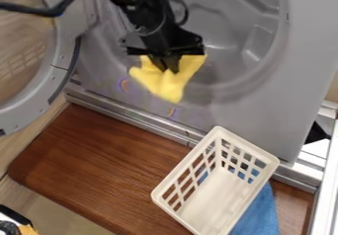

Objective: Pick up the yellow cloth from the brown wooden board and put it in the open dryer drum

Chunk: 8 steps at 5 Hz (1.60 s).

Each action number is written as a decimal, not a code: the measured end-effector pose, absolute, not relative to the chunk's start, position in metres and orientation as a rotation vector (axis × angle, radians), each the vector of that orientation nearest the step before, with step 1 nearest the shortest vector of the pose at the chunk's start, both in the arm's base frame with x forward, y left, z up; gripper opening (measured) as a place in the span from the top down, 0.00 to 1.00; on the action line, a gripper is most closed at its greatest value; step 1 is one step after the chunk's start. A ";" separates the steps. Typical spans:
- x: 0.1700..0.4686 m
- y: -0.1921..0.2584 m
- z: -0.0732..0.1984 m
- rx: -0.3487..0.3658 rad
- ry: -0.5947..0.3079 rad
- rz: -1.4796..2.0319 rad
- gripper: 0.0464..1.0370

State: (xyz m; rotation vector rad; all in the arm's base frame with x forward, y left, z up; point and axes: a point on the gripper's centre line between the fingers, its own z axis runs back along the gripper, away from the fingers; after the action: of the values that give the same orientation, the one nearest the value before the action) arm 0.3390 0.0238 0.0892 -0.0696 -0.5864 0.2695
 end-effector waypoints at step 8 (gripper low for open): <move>0.391 0.011 0.048 -0.073 -0.470 0.232 0.03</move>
State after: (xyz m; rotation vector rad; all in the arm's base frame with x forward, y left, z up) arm 0.3905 0.0106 0.0477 -0.0727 -0.4704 0.2320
